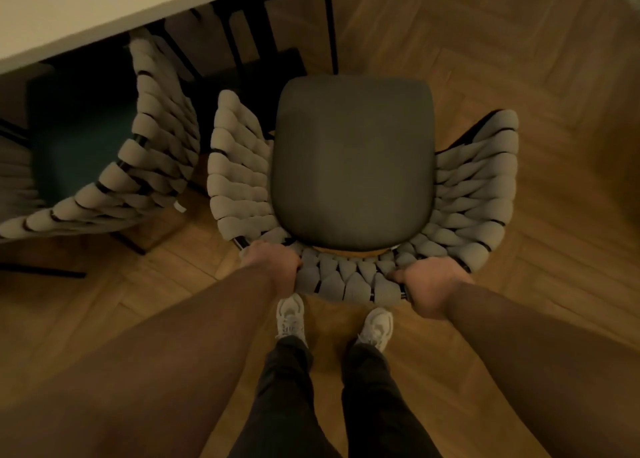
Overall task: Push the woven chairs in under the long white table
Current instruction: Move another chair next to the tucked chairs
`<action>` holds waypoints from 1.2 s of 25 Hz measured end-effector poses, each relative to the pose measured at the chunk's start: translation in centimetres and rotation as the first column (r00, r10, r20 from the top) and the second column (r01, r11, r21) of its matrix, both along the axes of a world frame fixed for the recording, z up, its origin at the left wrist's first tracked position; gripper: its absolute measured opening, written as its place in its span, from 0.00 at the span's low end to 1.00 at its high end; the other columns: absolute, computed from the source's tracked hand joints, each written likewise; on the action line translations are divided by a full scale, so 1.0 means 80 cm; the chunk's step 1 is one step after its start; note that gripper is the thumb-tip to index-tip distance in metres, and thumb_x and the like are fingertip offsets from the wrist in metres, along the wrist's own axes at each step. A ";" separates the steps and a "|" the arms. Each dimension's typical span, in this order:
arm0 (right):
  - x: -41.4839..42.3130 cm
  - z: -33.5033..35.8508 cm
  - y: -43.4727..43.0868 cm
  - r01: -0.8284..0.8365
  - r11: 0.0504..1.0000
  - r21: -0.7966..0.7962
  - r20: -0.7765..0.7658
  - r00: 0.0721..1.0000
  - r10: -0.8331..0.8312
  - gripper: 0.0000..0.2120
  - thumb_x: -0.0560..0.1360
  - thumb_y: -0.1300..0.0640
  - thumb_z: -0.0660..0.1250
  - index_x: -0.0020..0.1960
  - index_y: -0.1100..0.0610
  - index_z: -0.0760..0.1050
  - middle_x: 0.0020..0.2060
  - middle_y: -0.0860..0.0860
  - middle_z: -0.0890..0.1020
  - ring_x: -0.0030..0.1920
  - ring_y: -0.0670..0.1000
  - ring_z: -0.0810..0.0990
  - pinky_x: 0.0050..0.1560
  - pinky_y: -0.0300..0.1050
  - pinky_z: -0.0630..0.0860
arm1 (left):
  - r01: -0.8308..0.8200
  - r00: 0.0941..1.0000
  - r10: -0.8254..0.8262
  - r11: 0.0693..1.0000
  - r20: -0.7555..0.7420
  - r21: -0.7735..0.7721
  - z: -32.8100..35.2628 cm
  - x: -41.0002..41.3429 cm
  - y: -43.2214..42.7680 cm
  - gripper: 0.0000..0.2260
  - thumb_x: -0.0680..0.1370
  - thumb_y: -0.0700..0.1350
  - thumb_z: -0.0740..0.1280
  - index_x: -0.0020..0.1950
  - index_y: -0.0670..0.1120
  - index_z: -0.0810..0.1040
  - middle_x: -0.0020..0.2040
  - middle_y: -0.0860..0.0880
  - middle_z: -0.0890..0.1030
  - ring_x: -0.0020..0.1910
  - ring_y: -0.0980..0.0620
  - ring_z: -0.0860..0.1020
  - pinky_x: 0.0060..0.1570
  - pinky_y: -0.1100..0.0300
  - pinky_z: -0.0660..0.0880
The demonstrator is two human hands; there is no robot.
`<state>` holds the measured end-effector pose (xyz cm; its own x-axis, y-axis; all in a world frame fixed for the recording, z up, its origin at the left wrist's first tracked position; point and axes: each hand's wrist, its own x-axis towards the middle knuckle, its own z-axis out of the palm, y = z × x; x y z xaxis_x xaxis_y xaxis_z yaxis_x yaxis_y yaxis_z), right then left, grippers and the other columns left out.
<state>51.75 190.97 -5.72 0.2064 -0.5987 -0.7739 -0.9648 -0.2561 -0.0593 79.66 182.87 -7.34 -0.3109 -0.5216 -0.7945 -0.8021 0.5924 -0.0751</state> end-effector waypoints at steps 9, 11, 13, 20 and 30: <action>-0.059 -0.005 -0.088 -0.219 0.974 -0.061 -0.059 0.975 0.216 0.22 0.78 0.56 0.64 0.67 0.35 0.75 0.52 0.44 0.83 0.54 0.53 0.82 0.61 0.56 0.75 | -0.248 0.967 0.247 0.969 -0.059 -0.010 -0.025 -0.034 0.018 0.16 0.78 0.54 0.69 0.66 0.60 0.80 0.50 0.51 0.81 0.46 0.49 0.78 0.47 0.52 0.75; -0.056 -0.006 -0.108 -0.235 0.968 -0.092 -0.060 0.971 0.230 0.22 0.78 0.56 0.64 0.67 0.35 0.76 0.51 0.44 0.83 0.53 0.53 0.82 0.60 0.55 0.76 | -0.285 0.957 0.283 0.958 -0.056 -0.023 -0.025 -0.033 0.000 0.16 0.77 0.56 0.69 0.66 0.60 0.80 0.50 0.52 0.80 0.49 0.49 0.79 0.51 0.51 0.76; -0.053 -0.005 -0.128 -0.228 0.969 -0.093 -0.063 0.973 0.222 0.22 0.77 0.56 0.65 0.66 0.35 0.77 0.50 0.44 0.83 0.53 0.52 0.82 0.59 0.54 0.77 | -0.315 0.948 0.313 0.949 -0.056 -0.028 -0.020 -0.032 -0.019 0.16 0.77 0.56 0.70 0.64 0.58 0.80 0.46 0.53 0.77 0.47 0.49 0.77 0.53 0.50 0.77; -0.054 -0.013 -0.171 -0.198 0.979 -0.055 -0.095 0.977 0.192 0.25 0.74 0.55 0.64 0.66 0.33 0.76 0.49 0.42 0.83 0.52 0.50 0.82 0.56 0.52 0.80 | -0.316 0.946 0.311 0.947 -0.087 -0.055 -0.012 -0.035 -0.064 0.10 0.76 0.53 0.69 0.56 0.55 0.84 0.44 0.51 0.78 0.47 0.47 0.80 0.50 0.49 0.79; 0.091 0.006 -0.166 -0.024 0.965 0.261 -0.020 0.999 0.030 0.46 0.72 0.44 0.71 0.84 0.41 0.53 0.74 0.51 0.74 0.69 0.56 0.75 0.63 0.48 0.75 | -0.428 0.836 0.366 0.901 -0.409 -0.070 0.012 0.065 -0.077 0.31 0.80 0.70 0.60 0.80 0.58 0.68 0.86 0.52 0.56 0.85 0.48 0.44 0.80 0.39 0.33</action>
